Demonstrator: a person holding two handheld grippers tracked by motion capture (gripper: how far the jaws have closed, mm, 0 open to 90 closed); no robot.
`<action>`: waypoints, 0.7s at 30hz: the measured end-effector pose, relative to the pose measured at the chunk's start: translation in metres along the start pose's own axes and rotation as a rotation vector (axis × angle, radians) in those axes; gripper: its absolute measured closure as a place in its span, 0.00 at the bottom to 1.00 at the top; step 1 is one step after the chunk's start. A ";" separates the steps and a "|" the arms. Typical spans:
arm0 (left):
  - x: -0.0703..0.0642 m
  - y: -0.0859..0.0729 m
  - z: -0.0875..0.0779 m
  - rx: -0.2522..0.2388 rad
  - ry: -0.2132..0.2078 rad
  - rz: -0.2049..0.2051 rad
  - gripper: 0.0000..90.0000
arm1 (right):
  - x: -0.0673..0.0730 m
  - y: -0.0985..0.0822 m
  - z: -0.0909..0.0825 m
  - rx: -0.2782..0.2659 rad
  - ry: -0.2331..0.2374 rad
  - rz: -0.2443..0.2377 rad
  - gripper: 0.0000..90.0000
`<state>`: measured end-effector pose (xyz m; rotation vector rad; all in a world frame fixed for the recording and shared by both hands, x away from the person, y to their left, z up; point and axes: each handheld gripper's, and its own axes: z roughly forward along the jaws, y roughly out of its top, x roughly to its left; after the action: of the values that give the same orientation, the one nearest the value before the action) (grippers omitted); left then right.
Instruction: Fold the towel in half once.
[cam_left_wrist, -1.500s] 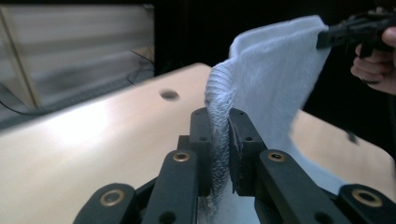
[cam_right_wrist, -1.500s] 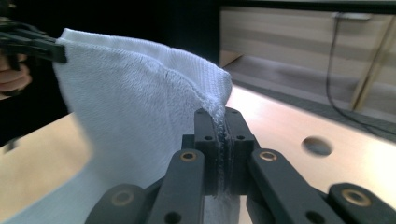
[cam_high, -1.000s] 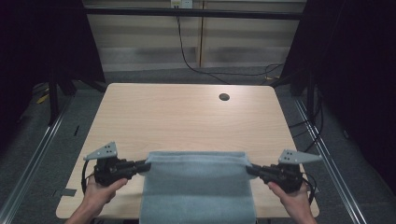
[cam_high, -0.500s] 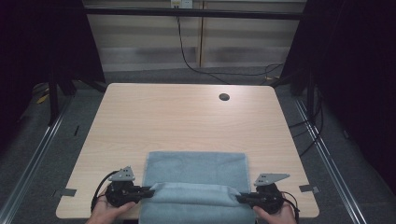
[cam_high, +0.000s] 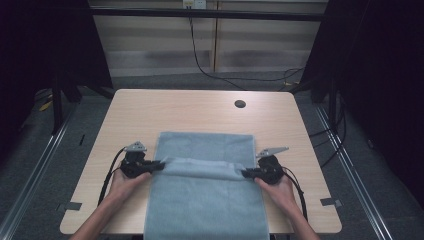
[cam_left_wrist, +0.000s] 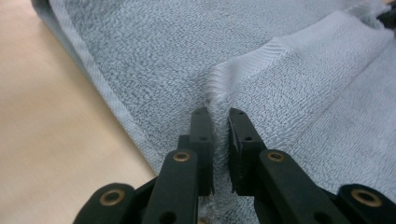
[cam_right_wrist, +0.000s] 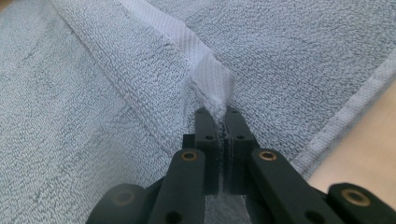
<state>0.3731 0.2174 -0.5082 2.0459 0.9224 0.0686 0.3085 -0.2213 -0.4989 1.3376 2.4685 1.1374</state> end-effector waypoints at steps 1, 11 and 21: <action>0.005 0.004 0.004 -0.006 0.007 -0.006 0.91 | -0.005 0.006 0.004 0.000 -0.009 -0.001 0.97; 0.045 0.049 0.036 -0.003 0.130 0.004 0.91 | -0.044 0.055 0.041 -0.033 -0.089 0.086 0.97; 0.059 0.064 0.048 -0.015 0.156 -0.051 0.91 | -0.060 0.077 0.057 -0.077 -0.195 0.144 0.97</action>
<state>0.4708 0.1986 -0.5073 2.0240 1.0668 0.2089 0.4204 -0.2091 -0.5035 1.5450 2.2011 1.0618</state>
